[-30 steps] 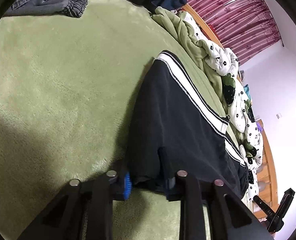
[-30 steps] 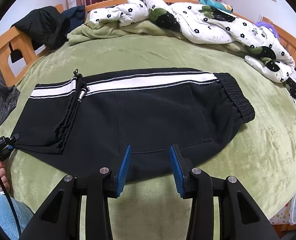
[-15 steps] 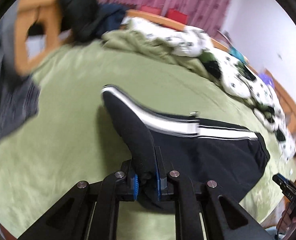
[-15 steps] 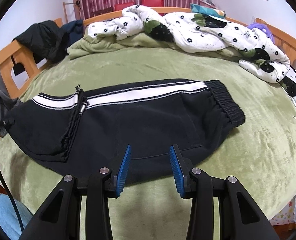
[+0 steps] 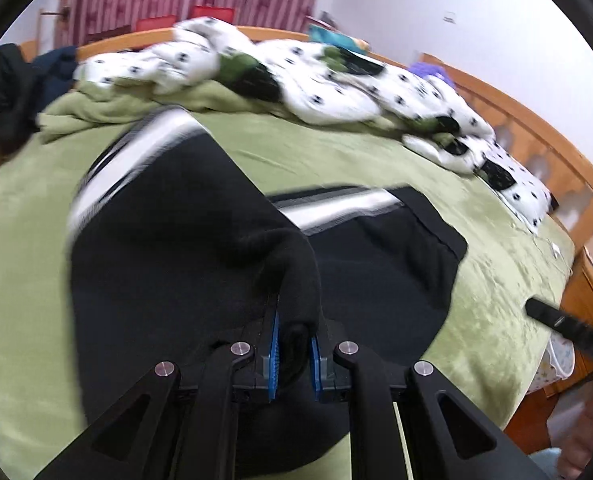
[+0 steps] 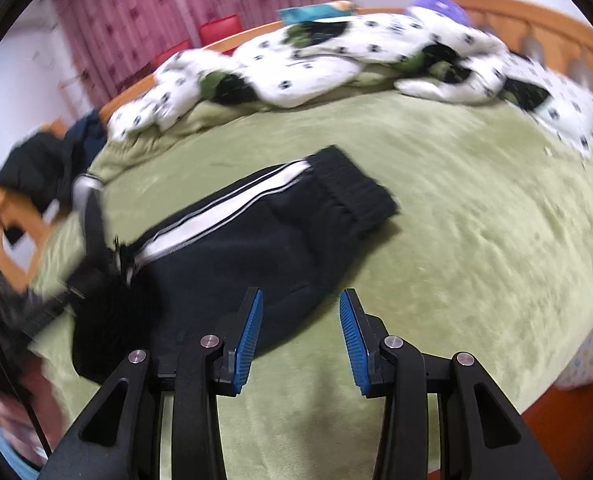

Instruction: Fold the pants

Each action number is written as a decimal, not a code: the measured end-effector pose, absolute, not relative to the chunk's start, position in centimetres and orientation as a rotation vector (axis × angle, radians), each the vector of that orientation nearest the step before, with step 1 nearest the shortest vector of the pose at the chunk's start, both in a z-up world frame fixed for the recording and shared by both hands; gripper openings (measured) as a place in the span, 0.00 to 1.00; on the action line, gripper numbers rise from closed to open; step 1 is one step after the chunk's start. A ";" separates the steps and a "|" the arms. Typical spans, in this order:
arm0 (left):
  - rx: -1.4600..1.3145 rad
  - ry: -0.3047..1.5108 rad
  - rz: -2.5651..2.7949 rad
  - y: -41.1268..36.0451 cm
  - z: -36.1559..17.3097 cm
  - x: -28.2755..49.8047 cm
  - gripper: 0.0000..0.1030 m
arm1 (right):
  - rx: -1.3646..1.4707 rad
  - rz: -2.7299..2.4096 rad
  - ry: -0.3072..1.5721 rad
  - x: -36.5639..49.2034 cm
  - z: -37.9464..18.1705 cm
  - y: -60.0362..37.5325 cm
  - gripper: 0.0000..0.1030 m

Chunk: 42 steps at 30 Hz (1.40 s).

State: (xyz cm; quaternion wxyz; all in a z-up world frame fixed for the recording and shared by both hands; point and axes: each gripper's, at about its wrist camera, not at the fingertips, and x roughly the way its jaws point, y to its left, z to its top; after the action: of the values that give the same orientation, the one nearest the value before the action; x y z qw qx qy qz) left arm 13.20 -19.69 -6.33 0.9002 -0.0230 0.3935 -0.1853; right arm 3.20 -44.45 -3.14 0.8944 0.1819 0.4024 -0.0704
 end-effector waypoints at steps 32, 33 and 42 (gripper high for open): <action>-0.195 0.960 -0.338 -5.8 -10.0 4.6 0.49 | 0.373 0.111 1.210 14.0 -13.4 -37.0 0.39; -0.197 0.957 -0.334 -5.7 -10.2 4.6 0.49 | 0.393 0.121 1.211 14.0 -13.8 -37.0 0.39; -0.269 1.042 -0.280 -7.1 -14.4 6.3 0.49 | 0.477 0.198 1.187 14.4 -14.6 -36.4 0.21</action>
State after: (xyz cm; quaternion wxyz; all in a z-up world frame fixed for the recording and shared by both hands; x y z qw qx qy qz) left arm 6.27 -7.10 -14.37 0.8495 -0.1278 0.4944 -0.1329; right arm 14.36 -36.37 -14.64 0.7978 0.2220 0.5529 0.0923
